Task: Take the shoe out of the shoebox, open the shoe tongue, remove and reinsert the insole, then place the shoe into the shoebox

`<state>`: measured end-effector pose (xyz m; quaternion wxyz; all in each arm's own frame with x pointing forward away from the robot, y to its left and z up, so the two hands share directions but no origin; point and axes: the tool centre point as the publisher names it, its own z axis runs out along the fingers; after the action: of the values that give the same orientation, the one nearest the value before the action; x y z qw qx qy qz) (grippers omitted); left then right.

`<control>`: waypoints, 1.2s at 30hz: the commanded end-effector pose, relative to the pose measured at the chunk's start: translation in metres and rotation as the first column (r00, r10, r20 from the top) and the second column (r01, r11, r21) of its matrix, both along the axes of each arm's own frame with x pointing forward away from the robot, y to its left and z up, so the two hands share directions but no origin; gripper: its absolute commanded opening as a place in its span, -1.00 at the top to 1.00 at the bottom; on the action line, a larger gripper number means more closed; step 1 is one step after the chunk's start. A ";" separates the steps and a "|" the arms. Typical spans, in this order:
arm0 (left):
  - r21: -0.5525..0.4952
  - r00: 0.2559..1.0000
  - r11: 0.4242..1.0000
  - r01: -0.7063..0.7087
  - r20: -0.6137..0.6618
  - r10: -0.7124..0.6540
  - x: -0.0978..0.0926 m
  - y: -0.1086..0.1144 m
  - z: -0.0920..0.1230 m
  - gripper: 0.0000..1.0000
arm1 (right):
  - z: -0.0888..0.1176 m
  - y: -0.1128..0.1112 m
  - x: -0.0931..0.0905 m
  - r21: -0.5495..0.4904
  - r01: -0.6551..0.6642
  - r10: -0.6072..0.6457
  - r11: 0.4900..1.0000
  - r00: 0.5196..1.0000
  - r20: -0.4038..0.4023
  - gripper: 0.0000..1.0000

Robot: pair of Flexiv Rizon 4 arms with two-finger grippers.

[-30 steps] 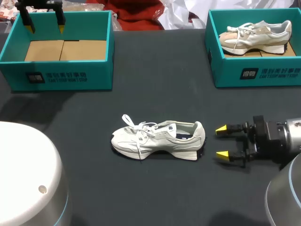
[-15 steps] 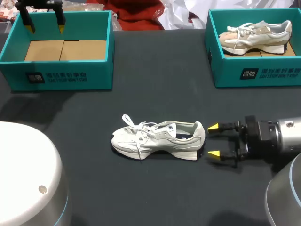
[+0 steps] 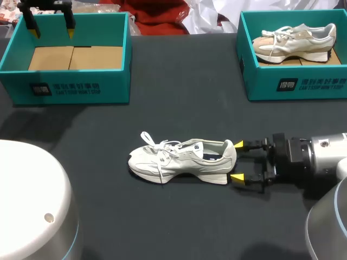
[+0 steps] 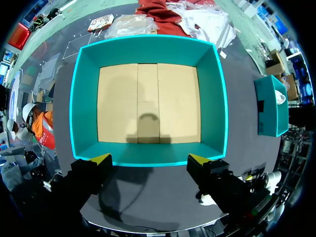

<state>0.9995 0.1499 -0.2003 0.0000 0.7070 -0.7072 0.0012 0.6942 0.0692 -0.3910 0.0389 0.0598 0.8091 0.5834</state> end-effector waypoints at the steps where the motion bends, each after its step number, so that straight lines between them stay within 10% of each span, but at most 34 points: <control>1: 0.001 1.000 1.000 0.000 -0.001 0.000 0.000 0.000 0.000 -1.00 | -0.002 0.010 0.002 -0.007 -0.009 0.009 1.000 1.000 0.001 -1.00; 36: 0.001 1.000 1.000 0.000 -0.001 0.000 0.000 0.000 0.000 -1.00 | -0.010 0.050 0.009 -0.038 -0.048 0.048 0.998 0.999 -0.006 -1.00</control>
<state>0.9995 0.1499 -0.2003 0.0000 0.7070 -0.7072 0.0012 0.7029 0.1154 -0.4002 0.0225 0.0403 0.8200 0.5705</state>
